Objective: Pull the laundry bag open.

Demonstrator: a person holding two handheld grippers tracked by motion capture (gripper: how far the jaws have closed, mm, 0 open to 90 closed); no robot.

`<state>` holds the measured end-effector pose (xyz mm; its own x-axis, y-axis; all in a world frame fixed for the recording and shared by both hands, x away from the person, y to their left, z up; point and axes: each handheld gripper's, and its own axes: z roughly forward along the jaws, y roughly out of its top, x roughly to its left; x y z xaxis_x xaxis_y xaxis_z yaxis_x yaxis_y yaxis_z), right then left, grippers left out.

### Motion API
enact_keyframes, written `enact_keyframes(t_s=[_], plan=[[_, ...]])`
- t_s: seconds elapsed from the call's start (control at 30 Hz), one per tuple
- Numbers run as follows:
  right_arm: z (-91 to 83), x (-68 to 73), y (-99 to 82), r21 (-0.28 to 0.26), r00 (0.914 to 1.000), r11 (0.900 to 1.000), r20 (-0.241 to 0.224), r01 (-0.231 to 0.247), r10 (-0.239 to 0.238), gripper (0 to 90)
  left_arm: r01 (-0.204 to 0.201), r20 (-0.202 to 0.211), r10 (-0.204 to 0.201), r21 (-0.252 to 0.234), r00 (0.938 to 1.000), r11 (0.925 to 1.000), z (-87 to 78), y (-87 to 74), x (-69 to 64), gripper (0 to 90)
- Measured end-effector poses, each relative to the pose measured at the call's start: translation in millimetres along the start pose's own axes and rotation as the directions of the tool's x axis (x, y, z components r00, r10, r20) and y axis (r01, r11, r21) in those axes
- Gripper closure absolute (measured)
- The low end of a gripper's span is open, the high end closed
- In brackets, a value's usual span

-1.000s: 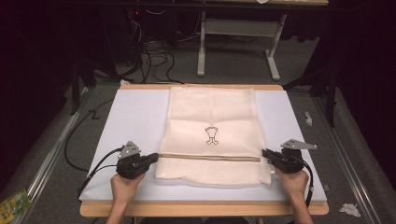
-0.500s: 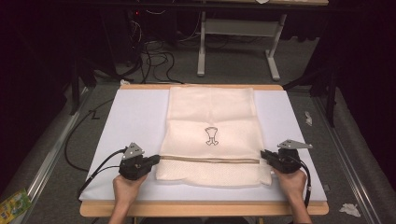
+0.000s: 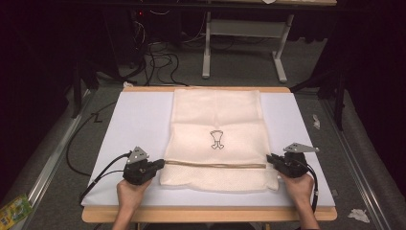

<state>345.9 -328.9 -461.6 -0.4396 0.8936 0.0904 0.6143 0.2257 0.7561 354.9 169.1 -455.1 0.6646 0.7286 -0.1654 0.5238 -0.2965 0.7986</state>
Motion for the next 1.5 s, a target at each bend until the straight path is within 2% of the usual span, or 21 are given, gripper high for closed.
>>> enact_keyframes(t_s=[0.17,0.3,0.53,0.73,0.97,1.13,1.2,1.3,1.5], plan=[[-0.4,0.8,1.1,-0.002,1.0000,1.0000,0.001,-0.004,0.004,78.2,-0.005,0.004,0.005,-0.003,1.0000,1.0000,-0.2,0.4,0.4,84.1],[-1.3,0.9,2.6,-0.006,1.0000,1.0000,0.001,-0.007,0.007,74.0,-0.004,0.007,0.004,-0.015,1.0000,0.9999,-1.5,1.1,0.9,77.8],[-5.6,2.4,5.1,-0.028,0.9999,0.9996,0.015,-0.004,0.004,65.9,-0.011,-0.007,0.010,-0.041,0.9999,0.9991,-5.5,2.2,1.7,68.1],[-10.8,0.5,5.5,-0.062,0.9994,0.9979,0.031,-0.016,0.018,64.0,0.001,-0.025,-0.003,-0.078,0.9997,0.9969,-13.5,6.1,6.0,62.6],[-21.0,-1.8,9.9,-0.098,0.9991,0.9949,0.034,-0.023,0.027,63.8,0.016,-0.047,-0.021,-0.107,0.9987,0.9941,-28.0,10.9,12.6,60.6],[-27.7,-3.8,12.2,-0.117,0.9990,0.9929,0.036,-0.023,0.027,63.5,0.028,-0.054,-0.037,-0.146,0.9978,0.9889,-37.5,13.3,16.5,60.0],[-29.5,-4.8,12.6,-0.116,0.9990,0.9927,0.027,-0.031,0.035,63.7,0.030,-0.061,-0.040,-0.152,0.9973,0.9879,-39.5,13.8,17.8,59.8],[-32.0,-6.9,12.6,-0.125,0.9991,0.9919,0.037,-0.019,0.024,63.5,0.032,-0.067,-0.043,-0.156,0.9968,0.9873,-40.7,13.4,19.5,59.3],[-39.3,-10.8,13.1,-0.144,0.9982,0.9893,0.049,-0.026,0.033,63.0,0.042,-0.076,-0.055,-0.172,0.9956,0.9843,-46.7,12.9,23.0,58.5]])
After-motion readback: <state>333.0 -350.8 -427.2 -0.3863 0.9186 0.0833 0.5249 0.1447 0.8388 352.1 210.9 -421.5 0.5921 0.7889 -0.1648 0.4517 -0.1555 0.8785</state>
